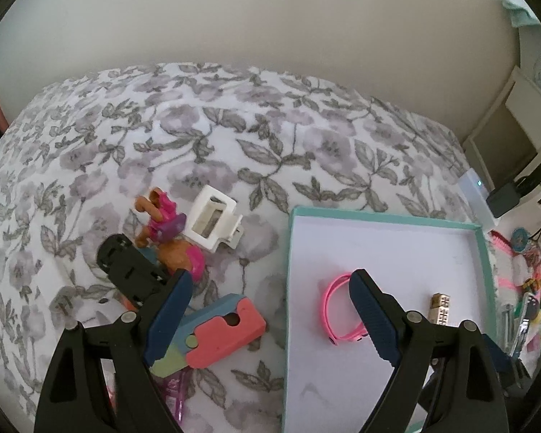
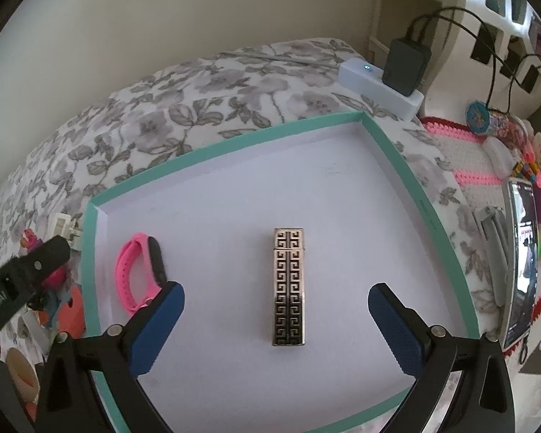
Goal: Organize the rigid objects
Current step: 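Open both grippers to release the band and box in the tray, then move both grippers back to the pile of objects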
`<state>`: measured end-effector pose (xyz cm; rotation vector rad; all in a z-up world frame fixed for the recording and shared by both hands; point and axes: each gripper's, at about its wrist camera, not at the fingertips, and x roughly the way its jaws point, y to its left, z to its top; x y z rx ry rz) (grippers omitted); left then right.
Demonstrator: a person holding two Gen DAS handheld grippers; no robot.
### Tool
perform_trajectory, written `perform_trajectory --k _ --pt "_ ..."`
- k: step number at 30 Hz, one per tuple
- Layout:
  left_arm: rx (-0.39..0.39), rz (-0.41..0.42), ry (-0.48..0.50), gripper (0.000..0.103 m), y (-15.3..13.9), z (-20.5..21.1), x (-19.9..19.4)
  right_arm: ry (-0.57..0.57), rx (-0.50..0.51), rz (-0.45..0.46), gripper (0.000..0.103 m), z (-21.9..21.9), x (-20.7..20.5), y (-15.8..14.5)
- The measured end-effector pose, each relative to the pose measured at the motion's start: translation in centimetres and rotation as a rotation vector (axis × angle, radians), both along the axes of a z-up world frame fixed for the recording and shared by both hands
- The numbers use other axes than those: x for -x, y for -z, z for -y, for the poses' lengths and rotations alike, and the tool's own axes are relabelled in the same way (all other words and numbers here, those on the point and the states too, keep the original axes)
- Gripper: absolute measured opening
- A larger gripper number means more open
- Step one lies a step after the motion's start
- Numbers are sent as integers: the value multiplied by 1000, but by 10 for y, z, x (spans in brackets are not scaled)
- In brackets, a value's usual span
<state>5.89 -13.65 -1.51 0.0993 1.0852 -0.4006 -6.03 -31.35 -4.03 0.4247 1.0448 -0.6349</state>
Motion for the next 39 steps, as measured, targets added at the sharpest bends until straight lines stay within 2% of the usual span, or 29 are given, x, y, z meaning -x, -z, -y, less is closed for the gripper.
perform_trajectory --k 7,14,21,25,30,35,39 --pt "47 65 -5 89 -43 -31 -3 -71 55 49 103 -25 -2 -29" --pt "66 151 -75 89 -97 -103 -23 -155 60 99 103 -59 -4 -52" --pt "-11 253 -187 89 -136 -190 -33 -235 62 160 103 -103 -10 -72" --pt "-55 216 -215 89 -123 -224 -33 -301 10 166 103 -132 -22 -73" --pt "-94 120 -230 89 -82 -245 -28 -396 -22 110 103 -171 -38 -60" --pt "-132 17 -217 89 -33 -247 -18 -474 -87 34 103 -200 -50 -32" --pt "-126 -41 -216 89 -6 -245 -14 -507 -107 -35 103 -214 -57 -9"
